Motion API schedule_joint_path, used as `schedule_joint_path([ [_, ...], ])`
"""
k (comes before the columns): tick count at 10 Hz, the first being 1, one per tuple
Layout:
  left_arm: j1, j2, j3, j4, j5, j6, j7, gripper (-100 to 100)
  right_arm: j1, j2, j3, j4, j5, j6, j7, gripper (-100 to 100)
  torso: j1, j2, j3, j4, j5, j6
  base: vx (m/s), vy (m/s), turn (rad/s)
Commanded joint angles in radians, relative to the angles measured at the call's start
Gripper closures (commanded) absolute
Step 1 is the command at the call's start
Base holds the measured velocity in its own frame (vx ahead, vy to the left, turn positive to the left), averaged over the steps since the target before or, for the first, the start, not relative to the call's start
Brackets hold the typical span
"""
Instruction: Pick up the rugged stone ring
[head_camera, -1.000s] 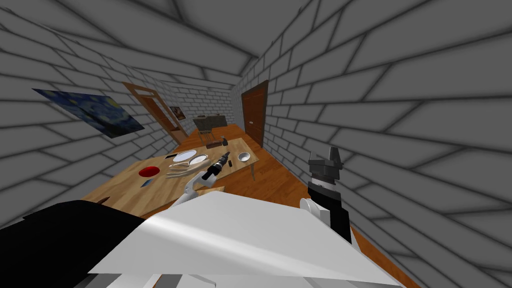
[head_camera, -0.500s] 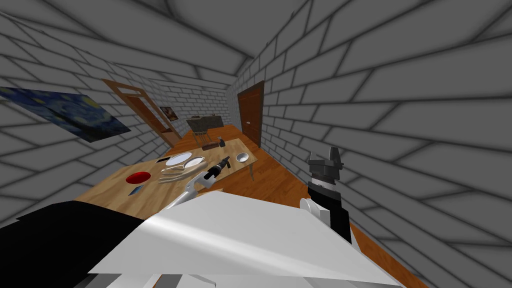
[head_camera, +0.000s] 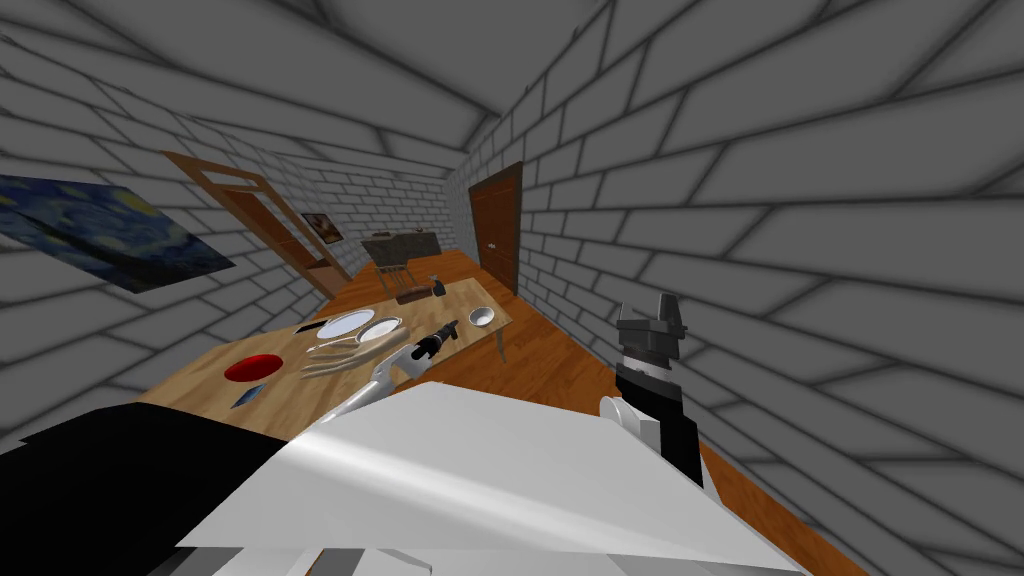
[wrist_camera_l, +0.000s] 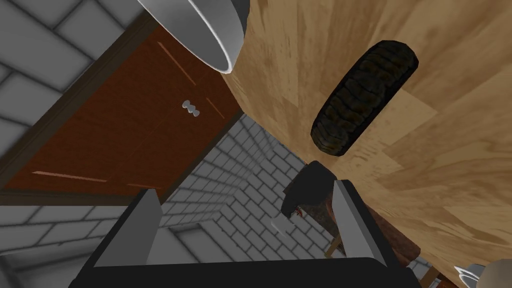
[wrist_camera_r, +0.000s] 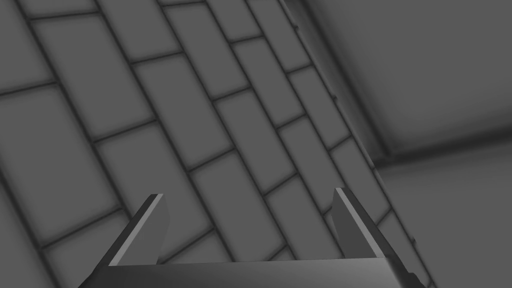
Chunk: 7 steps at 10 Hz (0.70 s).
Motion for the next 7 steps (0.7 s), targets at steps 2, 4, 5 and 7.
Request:
schedule_joint_path([
  [2, -0.019, 0.033, -0.037, 0.046, -0.002, 0.031, 0.0, -100, 0.0, 0.0, 0.0, 0.0, 0.0, 0.0, 0.0, 0, 0.0, -0.001, 0.0, 0.0, 0.0, 0.0, 0.029, 0.013, -0.072],
  [4, -0.034, 0.058, -0.075, 0.089, -0.013, 0.064, -0.004, -100, 0.0, 0.0, 0.0, 0.0, 0.0, 0.0, 0.0, 0, 0.0, 0.0, 0.0, 0.0, 0.0, 0.0, 0.022, 0.005, -0.063],
  [5, -0.041, 0.069, -0.091, 0.107, -0.018, 0.078, -0.005, -100, 0.0, 0.0, 0.0, 0.0, 0.0, 0.0, 0.0, 0, -0.001, 0.0, 0.0, 0.0, 0.0, 0.0, 0.03, 0.006, -0.109],
  [7, -0.058, 0.097, -0.131, 0.151, -0.029, 0.115, -0.008, -100, 0.0, 0.0, 0.0, 0.0, 0.0, 0.0, 0.0, 0, -0.001, -0.001, 0.0, 0.0, 0.0, 0.0, 0.033, 0.004, -0.113],
])
